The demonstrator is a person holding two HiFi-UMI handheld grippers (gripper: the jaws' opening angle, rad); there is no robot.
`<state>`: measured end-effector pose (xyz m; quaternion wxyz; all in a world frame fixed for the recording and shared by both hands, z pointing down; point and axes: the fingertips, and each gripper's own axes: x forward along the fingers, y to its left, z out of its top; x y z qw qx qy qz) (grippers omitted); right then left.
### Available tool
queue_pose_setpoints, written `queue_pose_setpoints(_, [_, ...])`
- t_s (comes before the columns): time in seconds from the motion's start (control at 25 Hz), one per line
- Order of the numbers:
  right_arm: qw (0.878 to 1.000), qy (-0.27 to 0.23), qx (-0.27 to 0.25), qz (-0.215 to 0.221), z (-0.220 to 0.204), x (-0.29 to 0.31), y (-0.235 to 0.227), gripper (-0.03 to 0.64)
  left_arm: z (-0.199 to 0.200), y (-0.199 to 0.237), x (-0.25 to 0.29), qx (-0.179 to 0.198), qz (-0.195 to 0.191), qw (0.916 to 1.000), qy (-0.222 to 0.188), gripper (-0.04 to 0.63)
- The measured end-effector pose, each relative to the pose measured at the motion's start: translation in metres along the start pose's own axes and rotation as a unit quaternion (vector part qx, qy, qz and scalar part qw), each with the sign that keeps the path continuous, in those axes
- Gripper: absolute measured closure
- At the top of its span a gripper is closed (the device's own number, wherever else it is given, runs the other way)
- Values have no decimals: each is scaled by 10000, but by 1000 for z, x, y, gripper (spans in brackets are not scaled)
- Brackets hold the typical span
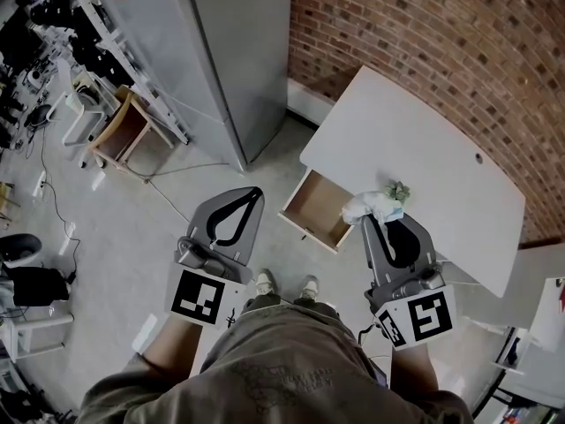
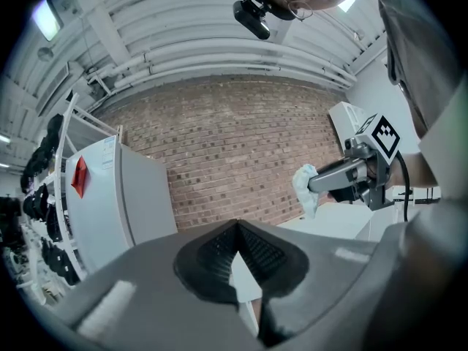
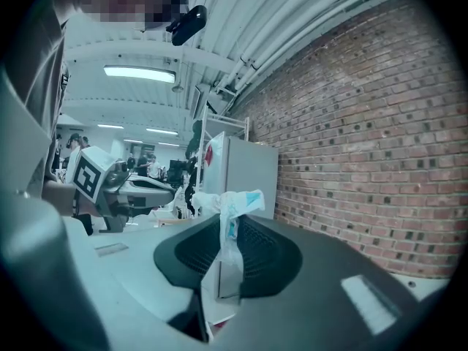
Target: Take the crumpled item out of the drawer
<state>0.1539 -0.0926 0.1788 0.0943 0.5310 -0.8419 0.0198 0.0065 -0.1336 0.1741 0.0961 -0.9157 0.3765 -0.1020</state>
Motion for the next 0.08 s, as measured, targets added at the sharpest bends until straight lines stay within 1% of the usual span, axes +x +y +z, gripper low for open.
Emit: queue_pose_setpoints(0.08, [10000, -7, -2, 3, 1, 1, 0, 525, 0, -1, -1, 18, -23, 10000, 8, 594])
